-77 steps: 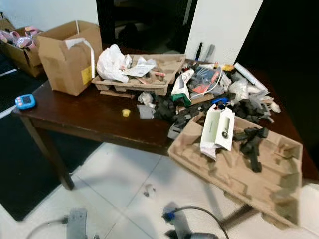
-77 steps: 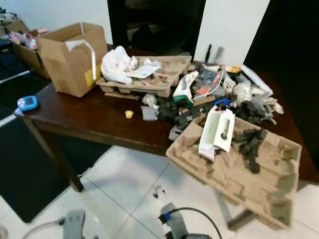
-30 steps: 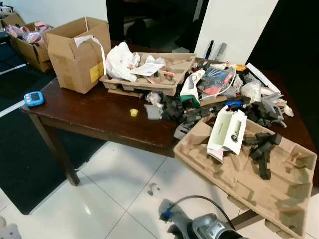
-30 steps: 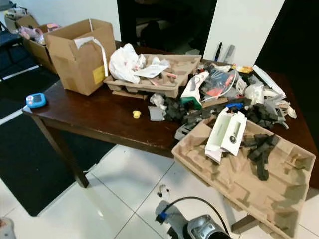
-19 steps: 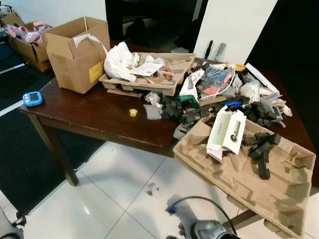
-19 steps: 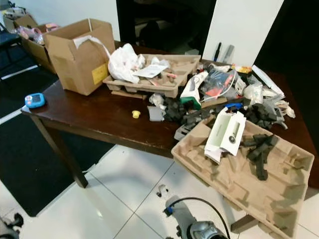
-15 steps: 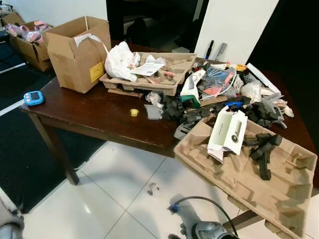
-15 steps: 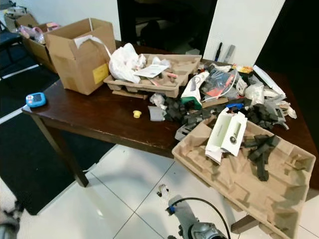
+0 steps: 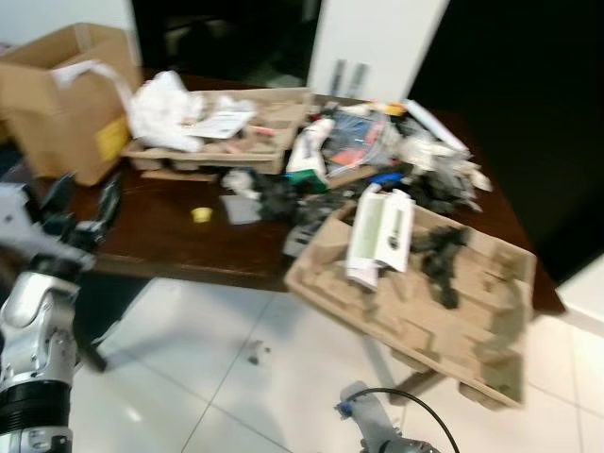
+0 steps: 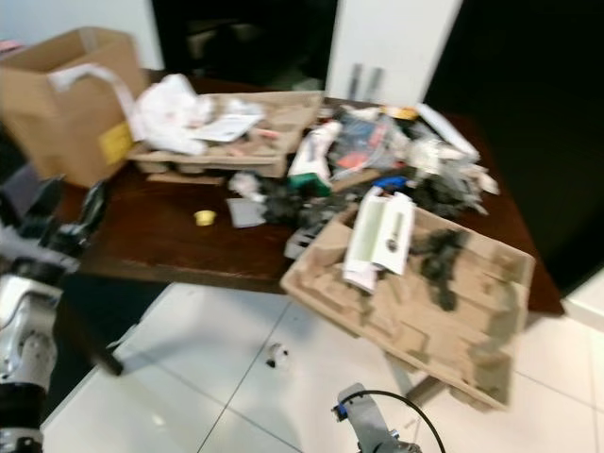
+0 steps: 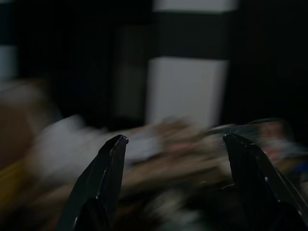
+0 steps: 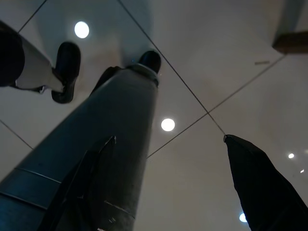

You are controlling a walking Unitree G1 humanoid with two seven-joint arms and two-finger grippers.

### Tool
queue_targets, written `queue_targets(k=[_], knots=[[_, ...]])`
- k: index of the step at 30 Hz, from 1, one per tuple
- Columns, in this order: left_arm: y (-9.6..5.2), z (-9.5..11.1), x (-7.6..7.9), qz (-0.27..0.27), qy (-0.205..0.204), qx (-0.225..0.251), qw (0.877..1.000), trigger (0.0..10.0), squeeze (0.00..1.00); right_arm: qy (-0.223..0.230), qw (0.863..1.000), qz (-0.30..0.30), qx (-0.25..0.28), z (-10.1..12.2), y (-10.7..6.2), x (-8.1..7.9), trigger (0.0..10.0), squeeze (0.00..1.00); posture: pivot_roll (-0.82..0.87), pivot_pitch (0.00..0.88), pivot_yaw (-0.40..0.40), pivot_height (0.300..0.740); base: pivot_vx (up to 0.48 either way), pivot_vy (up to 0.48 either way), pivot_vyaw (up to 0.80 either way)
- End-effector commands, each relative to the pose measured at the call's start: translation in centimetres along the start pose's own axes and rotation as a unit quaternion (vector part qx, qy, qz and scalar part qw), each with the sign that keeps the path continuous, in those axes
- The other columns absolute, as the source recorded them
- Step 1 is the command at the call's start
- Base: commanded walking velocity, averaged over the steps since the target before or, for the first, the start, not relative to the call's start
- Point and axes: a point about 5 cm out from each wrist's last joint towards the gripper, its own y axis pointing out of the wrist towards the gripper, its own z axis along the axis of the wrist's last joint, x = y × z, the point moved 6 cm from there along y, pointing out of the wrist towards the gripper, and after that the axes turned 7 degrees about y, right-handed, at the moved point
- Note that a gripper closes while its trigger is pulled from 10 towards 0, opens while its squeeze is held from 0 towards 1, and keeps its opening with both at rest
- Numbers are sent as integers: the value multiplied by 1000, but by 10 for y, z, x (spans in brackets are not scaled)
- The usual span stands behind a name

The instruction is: Picking trash to rubbish bin

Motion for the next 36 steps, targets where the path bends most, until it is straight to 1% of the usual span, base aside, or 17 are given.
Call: queue_targets(k=[1, 2, 5, 8, 9, 10, 12, 13, 15, 18, 21, 23, 24, 25, 27, 33, 36], knots=[[0, 0, 9, -26, -12, -3, 1000, 10000, 0, 10, 999, -5, -36, -26, -1, 1, 10000, 0, 219, 80, -68, 740, 0, 0, -800], [4, 3, 17, -46, -16, 2, 999, 10000, 0, 11, 999, -6, -37, -28, -1, 1, 10000, 0, 219, 80, -68, 740, 0, 0, -800], [7, 6, 22, -59, -20, 6, 998, 10000, 0, 11, 999, -6, -38, -29, -1, 1, 10000, 0, 217, 77, -64, 740, 0, 0, -800], [14, 10, 38, -94, -49, -2, 994, 10000, 0, 8, 999, -9, -42, -34, -1, 1, 10000, 0, 212, 72, -60, 740, 0, 0, -800], [14, 10, 38, -94, -49, -2, 994, 10000, 0, 8, 999, -9, -42, -34, -1, 1, 10000, 0, 212, 72, -60, 740, 0, 0, -800], [20, 11, 55, -123, -69, -12, 990, 10000, 0, 4, 999, -10, -45, -37, -2, 1, 10000, 0, 211, 72, -59, 740, 0, 0, -800], [20, 11, 55, -123, -69, -12, 990, 10000, 0, 4, 999, -10, -45, -37, -2, 1, 10000, 0, 211, 72, -59, 740, 0, 0, -800], [22, 12, 61, -133, -73, -12, 988, 10000, 0, 2, 999, -10, -46, -38, -2, 1, 10000, 0, 211, 72, -59, 740, 0, 0, -800], [28, 4, 75, -146, -82, -29, 985, 10000, 0, -3, 999, -13, -48, -40, -2, 2, 10000, 0, 207, 74, -59, 740, 0, 0, -800], [31, -1, 80, -148, -85, -41, 985, 10000, 0, -4, 999, -14, -48, -41, -2, 2, 10000, 0, 204, 77, -59, 740, 0, 0, -800], [35, -15, 89, -148, -94, -67, 982, 10000, 0, -7, 999, -17, -48, -43, -2, 3, 10000, 0, 196, 88, -62, 740, 0, 0, -800], [43, -25, 89, -125, -97, -88, 983, 10000, 0, -7, 998, -21, -52, -46, -3, 4, 10000, 0, 192, 100, -63, 740, 0, 0, -800], [48, -30, 85, -101, -104, -101, 984, 10000, 0, -10, 998, -23, -54, -47, -3, 5, 10000, 0, 189, 109, -61, 740, 0, 0, 0], [48, -30, 85, -101, -104, -101, 984, 10000, 0, -10, 998, -23, -54, -47, -3, 5, 10000, 0, 189, 109, -61, 740, 0, 0, 0], [59, -37, 72, -44, -126, -127, 983, 10000, 0, -7, 998, -26, -55, -54, -4, 6, 10000, 0, 179, 136, -58, 740, 0, 0, 0], [64, -44, 65, -5, -143, -149, 978, 10000, 0, -3, 997, -35, -62, -62, -6, 10, 10000, 0, 164, 151, -51, 740, 0, 0, 0], [63, -49, 67, 19, -173, -168, 970, 10000, 0, -1, 996, -54, -74, -74, -9, 17, 10000, 0, 151, 169, -38, 740, 0, 0, 0]])
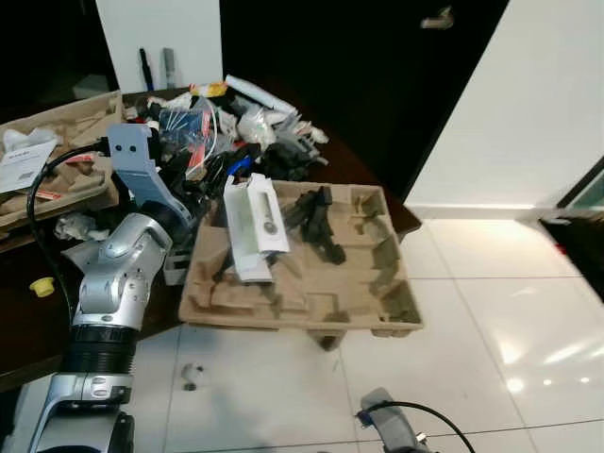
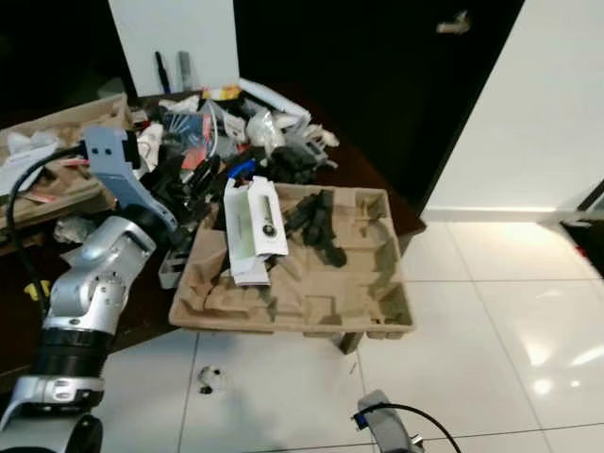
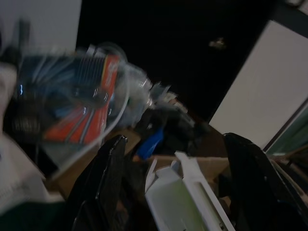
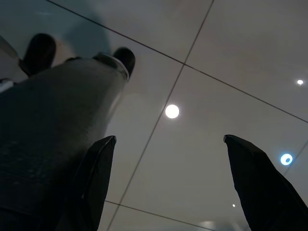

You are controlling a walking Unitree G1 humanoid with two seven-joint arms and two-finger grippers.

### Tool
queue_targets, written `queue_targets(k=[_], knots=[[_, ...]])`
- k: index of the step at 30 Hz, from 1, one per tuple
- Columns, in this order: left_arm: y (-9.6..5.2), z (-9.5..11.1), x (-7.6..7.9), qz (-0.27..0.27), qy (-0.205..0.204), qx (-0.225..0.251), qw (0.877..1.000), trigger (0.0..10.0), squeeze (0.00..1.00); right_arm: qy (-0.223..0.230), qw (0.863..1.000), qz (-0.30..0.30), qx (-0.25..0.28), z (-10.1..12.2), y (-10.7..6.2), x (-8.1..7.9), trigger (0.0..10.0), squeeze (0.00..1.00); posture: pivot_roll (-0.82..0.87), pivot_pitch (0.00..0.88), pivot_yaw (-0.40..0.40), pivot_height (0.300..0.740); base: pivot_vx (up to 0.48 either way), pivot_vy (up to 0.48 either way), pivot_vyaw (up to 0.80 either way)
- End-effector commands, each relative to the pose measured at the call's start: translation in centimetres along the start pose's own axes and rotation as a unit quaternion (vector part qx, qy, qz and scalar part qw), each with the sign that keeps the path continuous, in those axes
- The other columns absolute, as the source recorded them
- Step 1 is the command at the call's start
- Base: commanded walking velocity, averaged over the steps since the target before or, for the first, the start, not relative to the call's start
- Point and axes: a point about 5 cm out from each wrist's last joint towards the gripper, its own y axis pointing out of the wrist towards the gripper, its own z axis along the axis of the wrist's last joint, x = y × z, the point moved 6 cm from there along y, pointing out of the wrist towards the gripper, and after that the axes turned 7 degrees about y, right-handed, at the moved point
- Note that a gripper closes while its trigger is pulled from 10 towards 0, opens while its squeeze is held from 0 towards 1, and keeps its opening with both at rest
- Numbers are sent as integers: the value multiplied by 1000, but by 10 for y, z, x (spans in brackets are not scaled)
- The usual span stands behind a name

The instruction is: Picking trash to rubbish bin

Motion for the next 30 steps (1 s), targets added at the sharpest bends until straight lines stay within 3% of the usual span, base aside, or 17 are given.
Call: queue_targets(k=[1, 7, 8, 11, 12, 15, 17, 20, 21, 22, 23, 24, 25, 26, 27, 28, 30], knots=[[1, -8, 11, -9, -18, -19, 1000, 10000, 0, 6, 998, 0, -62, -45, -3, -8, 10000, 0, 150, 171, -37, 740, 0, 0, 0], [-8, -12, 42, -76, -25, -47, 996, 10000, 0, 64, 970, -229, -54, -50, -26, 89, 10000, 0, 148, 184, -26, 740, 0, 0, 0], [-8, -12, 42, -76, -25, -47, 996, 10000, 0, 64, 970, -229, -54, -50, -26, 89, 10000, 0, 148, 184, -26, 740, 0, 0, 0], [-16, -11, 49, -95, -7, -56, 994, 10000, 0, 126, 934, -333, -32, -45, -52, 148, 10000, 0, 150, 184, -27, 740, 0, 0, 0], [-16, -11, 49, -95, -7, -56, 994, 10000, 0, 126, 934, -333, -32, -45, -52, 148, 10000, 0, 150, 184, -27, 740, 0, 0, 0], [-21, -15, 51, -100, -2, -68, 993, 10000, 0, 185, 891, -415, 21, -23, -84, 203, 10000, 0, 151, 183, -29, 740, 0, 0, 0], [-24, -15, 53, -104, 0, -72, 992, 10000, 0, 220, 873, -432, 57, -9, -95, 220, 10000, 0, 154, 182, -34, 740, 0, 0, 0], [-24, -15, 53, -104, 0, -72, 992, 10000, 0, 220, 873, -432, 57, -9, -95, 220, 10000, 0, 154, 182, -34, 740, 0, 0, 0], [-27, -14, 53, -105, 3, -74, 992, 10000, 0, 264, 858, -419, 137, 26, -106, 237, 10000, 0, 156, 182, -36, 740, 0, 0, 0], [-31, -11, 49, -98, 8, -74, 992, 10000, 0, 315, 839, -336, 290, 102, -126, 251, 10000, 0, 165, 181, -43, 740, 0, 0, 0], [-31, -11, 49, -98, 8, -74, 992, 10000, 0, 315, 839, -336, 290, 102, -126, 251, 10000, 0, 165, 181, -43, 740, 0, 0, 0], [-34, -8, 44, -91, 9, -75, 993, 10000, 0, 317, 814, -255, 415, 165, -155, 255, 10000, 0, 167, 180, -45, 740, 0, 0, 0], [-37, -7, 41, -87, 11, -76, 993, 10000, 0, 278, 795, -167, 512, 219, -186, 246, 10000, 0, 168, 180, -48, 740, 0, 0, 0], [-37, -7, 41, -87, 11, -76, 993, 10000, 0, 278, 795, -167, 512, 219, -186, 246, 10000, 0, 168, 180, -48, 740, 0, 0, 0], [-40, -7, 39, -84, 13, -80, 993, 10000, 0, 190, 781, -54, 593, 272, -221, 219, 10000, 0, 169, 183, -54, 740, 0, 0, 0], [-40, -7, 39, -84, 13, -80, 993, 10000, 0, 190, 781, -54, 593, 272, -221, 219, 10000, 0, 169, 183, -54, 740, 0, 0, 0], [-42, -12, 40, -85, 20, -89, 992, 10000, 0, 90, 767, 50, 634, 303, -248, 181, 10000, 0, 169, 183, -54, 740, 0, 0, 0]])
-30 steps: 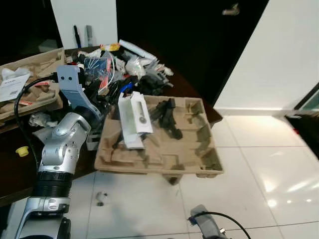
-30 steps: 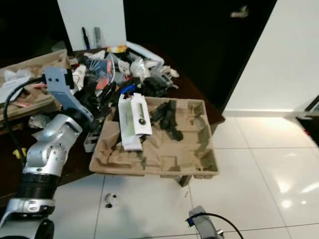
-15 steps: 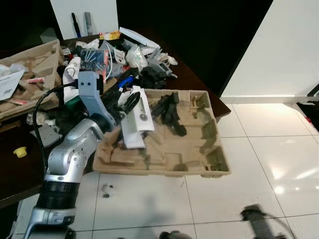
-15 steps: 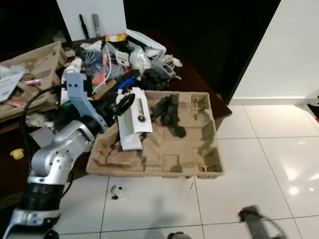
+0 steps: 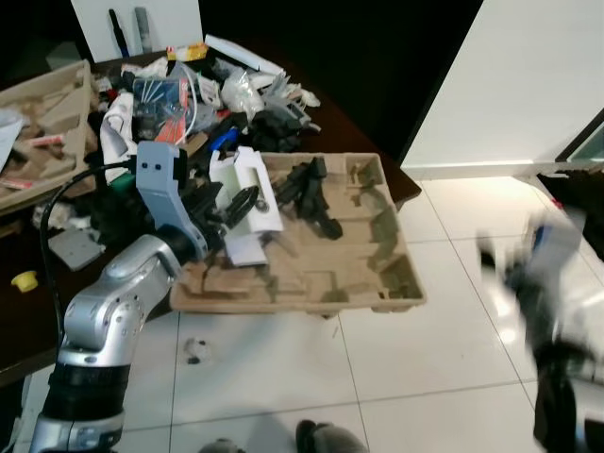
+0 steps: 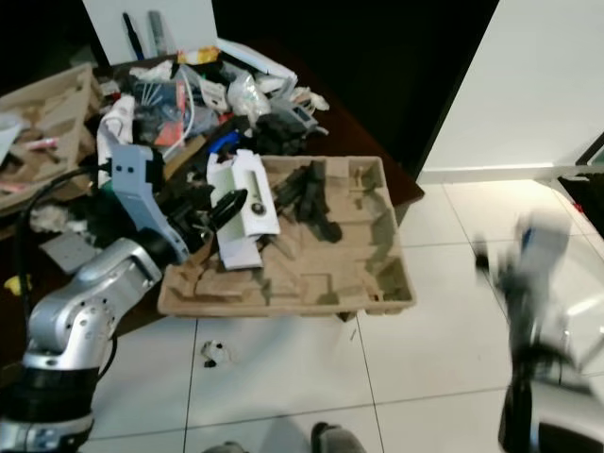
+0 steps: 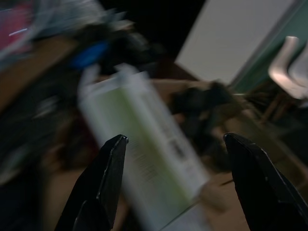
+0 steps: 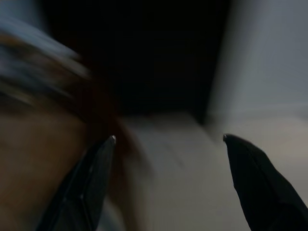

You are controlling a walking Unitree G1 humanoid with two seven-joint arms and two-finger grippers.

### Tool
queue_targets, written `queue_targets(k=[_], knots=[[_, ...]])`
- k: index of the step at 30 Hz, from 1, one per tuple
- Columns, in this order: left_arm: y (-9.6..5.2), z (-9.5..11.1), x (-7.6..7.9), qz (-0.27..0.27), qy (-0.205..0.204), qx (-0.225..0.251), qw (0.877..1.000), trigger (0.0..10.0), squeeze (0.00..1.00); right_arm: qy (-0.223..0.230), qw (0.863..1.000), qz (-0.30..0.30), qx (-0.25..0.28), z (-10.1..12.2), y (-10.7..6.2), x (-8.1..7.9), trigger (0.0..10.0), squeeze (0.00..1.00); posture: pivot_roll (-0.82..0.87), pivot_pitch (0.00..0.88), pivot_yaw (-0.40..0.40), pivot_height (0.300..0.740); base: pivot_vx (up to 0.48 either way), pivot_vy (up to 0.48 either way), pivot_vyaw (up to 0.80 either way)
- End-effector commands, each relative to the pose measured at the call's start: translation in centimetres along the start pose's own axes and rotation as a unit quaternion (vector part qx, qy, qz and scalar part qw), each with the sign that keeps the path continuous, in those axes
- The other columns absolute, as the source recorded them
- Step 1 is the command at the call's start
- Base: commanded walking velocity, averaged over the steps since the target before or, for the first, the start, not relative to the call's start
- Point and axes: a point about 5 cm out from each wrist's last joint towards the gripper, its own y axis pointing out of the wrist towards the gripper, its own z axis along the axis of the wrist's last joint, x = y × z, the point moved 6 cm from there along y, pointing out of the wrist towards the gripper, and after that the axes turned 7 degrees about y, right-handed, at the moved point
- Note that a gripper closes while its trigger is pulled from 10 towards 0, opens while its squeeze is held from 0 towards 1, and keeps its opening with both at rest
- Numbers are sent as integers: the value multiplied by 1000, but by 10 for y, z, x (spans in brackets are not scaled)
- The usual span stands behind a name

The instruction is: Picking trash to rubbish bin

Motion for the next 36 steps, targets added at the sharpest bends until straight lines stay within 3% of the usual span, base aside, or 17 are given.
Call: queue_targets(k=[1, 2, 4, 5, 7, 8, 10, 11, 12, 13, 14, 20, 30, 32, 34, 36], knots=[[-4, -3, -3, 7, 13, -11, 1000, 10000, 0, 23, 997, 57, -45, -28, -10, -16, 10000, 0, 169, 183, -54, 740, 0, 0, 0], [-4, -3, -3, 7, 13, -11, 1000, 10000, 0, 23, 997, 57, -45, -28, -10, -16, 10000, 0, 169, 183, -54, 740, 0, 0, 0], [-3, -7, 6, -7, 11, -16, 1000, 10000, 0, -4, 985, 170, -25, -3, 0, -53, 10000, 0, 169, 190, -69, 740, 0, 0, 0], [-3, -7, 6, -7, 11, -16, 1000, 10000, 0, -4, 985, 170, -25, -3, 0, -53, 10000, 0, 169, 190, -69, 740, 0, 0, 0], [-2, -8, 11, -11, 6, -16, 1000, 10000, 0, -19, 961, 276, -24, 10, -6, -84, 10000, 0, 165, 193, -77, 740, 0, 0, 0], [-2, -8, 11, -11, 6, -16, 1000, 10000, 0, -19, 961, 276, -24, 10, -6, -84, 10000, 0, 165, 193, -77, 740, 0, 0, 0], [-1, -5, 10, -6, 3, -10, 1000, 10000, 0, -43, 922, 381, -57, 8, -23, -112, 10000, 0, 160, 196, -82, 740, 0, 0, 0], [0, -3, 9, -3, -1, -6, 1000, 10000, 0, -50, 891, 443, -83, 8, -36, -124, 10000, 0, 154, 199, -86, 740, 0, 0, 0], [0, -3, 9, -3, -1, -6, 1000, 10000, 0, -50, 891, 443, -83, 8, -36, -124, 10000, 0, 154, 199, -86, 740, 0, 0, 0], [0, -2, 9, -3, -2, -4, 1000, 10000, 0, -42, 871, 481, -93, 13, -45, -128, 10000, 0, 152, 200, -86, 740, 0, 0, 0], [1, -1, 10, -6, -2, -3, 1000, 10000, 0, -40, 864, 493, -96, 16, -49, -127, 10000, 0, 152, 200, -86, 740, 0, 0, 0], [4, 5, 16, -29, -3, 3, 1000, 10000, 0, -49, 838, 524, -142, 13, -66, -117, 10000, 0, 141, 214, -89, 740, 0, 0, 0], [12, 5, 15, -60, -13, -13, 998, 10000, 0, -55, 827, 534, -167, 14, -77, -124, 10000, 0, 110, 260, -93, 740, 0, 0, 0], [15, 4, 8, -63, -17, -16, 998, 10000, 0, -55, 824, 538, -166, 14, -80, -129, 10000, 0, 100, 265, -94, 740, 0, 0, 0], [19, 6, -5, -45, 9, -17, 999, 10000, 0, -46, 823, 544, -158, 18, -84, -132, 10000, 0, 84, 280, -88, 740, 0, 0, 0], [22, 18, -16, -35, 8, -1, 999, 10000, 0, -41, 820, 549, -157, 18, -91, -135, 10000, 0, 65, 292, -84, 740, 0, 0, 0]])
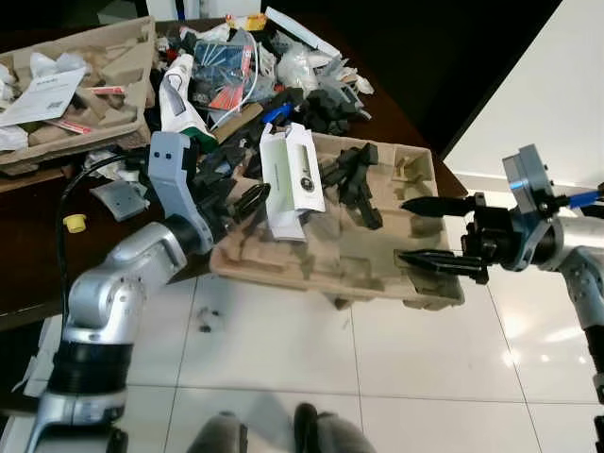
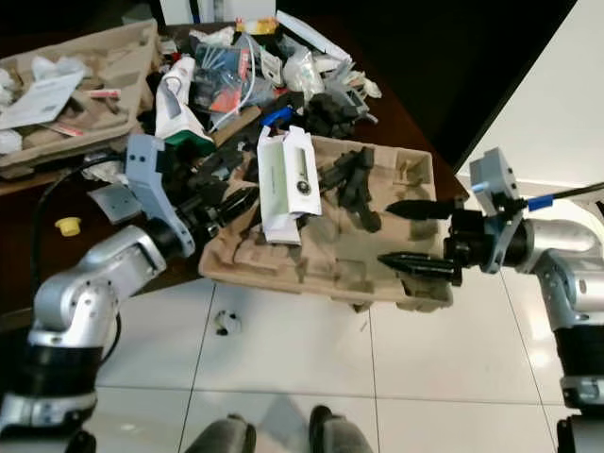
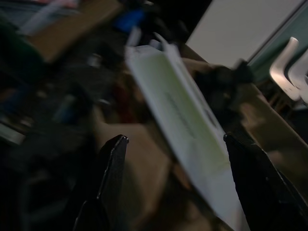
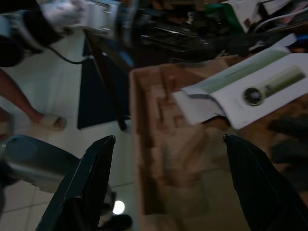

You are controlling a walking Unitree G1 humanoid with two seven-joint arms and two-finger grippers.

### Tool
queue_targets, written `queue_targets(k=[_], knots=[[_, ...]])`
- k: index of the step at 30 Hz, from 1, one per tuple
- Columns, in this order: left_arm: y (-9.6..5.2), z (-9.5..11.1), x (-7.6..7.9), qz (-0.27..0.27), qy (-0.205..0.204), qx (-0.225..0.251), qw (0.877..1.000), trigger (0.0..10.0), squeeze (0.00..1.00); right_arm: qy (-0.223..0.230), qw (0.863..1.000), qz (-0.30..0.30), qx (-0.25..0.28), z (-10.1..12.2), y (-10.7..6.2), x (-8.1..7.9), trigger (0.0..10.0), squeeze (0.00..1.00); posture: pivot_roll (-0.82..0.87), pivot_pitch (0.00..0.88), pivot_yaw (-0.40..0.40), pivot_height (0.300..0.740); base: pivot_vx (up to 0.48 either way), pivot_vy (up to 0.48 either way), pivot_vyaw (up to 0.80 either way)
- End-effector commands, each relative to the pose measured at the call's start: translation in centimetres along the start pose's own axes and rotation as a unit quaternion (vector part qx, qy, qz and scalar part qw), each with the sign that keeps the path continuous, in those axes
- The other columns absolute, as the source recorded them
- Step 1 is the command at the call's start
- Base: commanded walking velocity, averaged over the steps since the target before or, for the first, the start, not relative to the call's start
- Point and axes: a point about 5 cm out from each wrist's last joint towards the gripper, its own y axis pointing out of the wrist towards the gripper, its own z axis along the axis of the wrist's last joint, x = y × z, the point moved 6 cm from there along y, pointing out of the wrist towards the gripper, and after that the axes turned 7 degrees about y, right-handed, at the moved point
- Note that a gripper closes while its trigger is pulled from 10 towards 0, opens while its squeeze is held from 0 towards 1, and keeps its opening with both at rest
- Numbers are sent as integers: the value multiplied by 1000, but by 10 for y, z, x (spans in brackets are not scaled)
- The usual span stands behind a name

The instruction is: Picking trash to rubbish bin

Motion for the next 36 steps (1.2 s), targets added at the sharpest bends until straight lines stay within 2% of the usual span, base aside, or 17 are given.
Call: queue_targets(k=[1, 5, 6, 9, 11, 14, 21, 27, 29, 36], knots=[[1, 17, -18, 17, 15, 20, 1000, 10000, 0, 0, 1000, 9, 1, 3, -2, -10, 10000, 0, 62, 294, -84, 740, 0, 0, 0], [3, 24, -21, 17, 18, 27, 999, 10000, 0, 3, 1000, 11, 2, 3, -2, -14, 10000, 0, 55, 302, -84, 740, 0, 0, 0], [5, 32, -22, 11, 21, 35, 999, 10000, 0, 3, 1000, 12, 2, 4, -2, -16, 10000, 0, 40, 314, -81, 740, 0, 0, 0], [12, 48, -17, -15, 30, 48, 998, 10000, 0, 4, 1000, 12, 2, 6, -2, -21, 10000, 0, 25, 328, -78, 740, 0, 0, 0], [15, 50, -15, -25, 29, 48, 998, 10000, 0, 4, 1000, 12, 1, 7, -2, -22, 10000, 0, 22, 331, -77, 740, 0, 0, 0], [21, 46, -2, -60, 34, 37, 997, 10000, 0, 2, 1000, 6, 3, 10, -1, -23, 10000, 0, 12, 339, -76, 740, 0, 0, 0], [29, 30, 5, -71, 32, 0, 997, 10000, 0, 5, 1000, 2, -1, 12, -2, -27, 10000, 0, 2, 354, -81, 740, 0, 0, 0], [30, 43, -6, -40, 34, 2, 999, 10000, 0, 6, 1000, 1, -2, 14, -1, -29, 10000, 0, 2, 359, -84, 740, 0, 0, 0], [30, 53, -15, -17, 15, 6, 1000, 10000, 0, 7, 1000, 5, 2, 15, 3, -31, 10000, 0, 6, 361, -86, 740, 0, 0, 0], [31, 58, -19, -14, 0, 7, 1000, 10000, 0, 4, 1000, 6, 3, 17, 5, -32, 10000, 0, 3, 363, -86, 740, 0, 0, 0]])
